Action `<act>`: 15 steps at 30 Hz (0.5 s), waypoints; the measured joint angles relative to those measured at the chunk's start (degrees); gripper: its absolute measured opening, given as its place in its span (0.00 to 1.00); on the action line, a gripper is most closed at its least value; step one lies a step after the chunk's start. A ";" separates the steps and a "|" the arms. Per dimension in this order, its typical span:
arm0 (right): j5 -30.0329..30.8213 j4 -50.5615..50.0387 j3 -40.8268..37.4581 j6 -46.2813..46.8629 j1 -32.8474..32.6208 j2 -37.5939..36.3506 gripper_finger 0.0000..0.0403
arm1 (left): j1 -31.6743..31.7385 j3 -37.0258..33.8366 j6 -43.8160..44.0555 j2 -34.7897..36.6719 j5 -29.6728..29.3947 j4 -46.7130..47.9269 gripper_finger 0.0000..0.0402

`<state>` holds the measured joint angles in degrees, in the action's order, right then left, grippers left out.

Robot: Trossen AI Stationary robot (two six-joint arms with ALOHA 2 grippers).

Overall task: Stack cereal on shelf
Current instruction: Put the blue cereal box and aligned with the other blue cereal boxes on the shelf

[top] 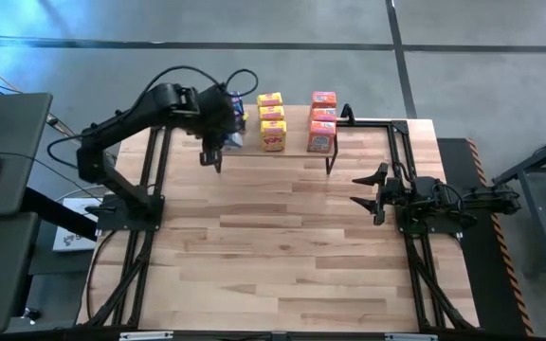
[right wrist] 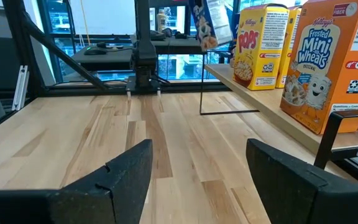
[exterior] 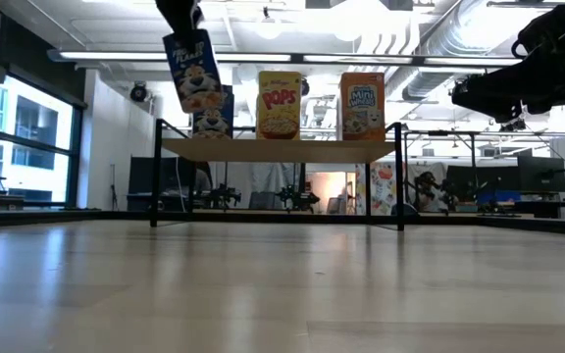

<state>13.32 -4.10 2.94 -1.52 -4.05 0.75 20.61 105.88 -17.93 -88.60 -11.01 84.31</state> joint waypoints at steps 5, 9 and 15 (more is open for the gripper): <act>0.00 0.00 0.00 0.00 0.00 0.00 0.63 | 2.50 3.66 -5.32 -4.41 2.35 2.21 0.37; 0.00 0.00 0.00 0.00 0.01 -0.02 0.63 | 3.80 6.23 -9.03 -7.69 3.27 3.07 0.37; 0.00 0.00 0.00 0.00 0.00 0.00 0.63 | 4.59 9.03 -9.73 -11.76 3.43 5.77 0.37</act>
<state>13.32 -4.10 2.94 -1.52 -4.04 0.75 25.20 114.91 -27.66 -100.35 -7.57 90.08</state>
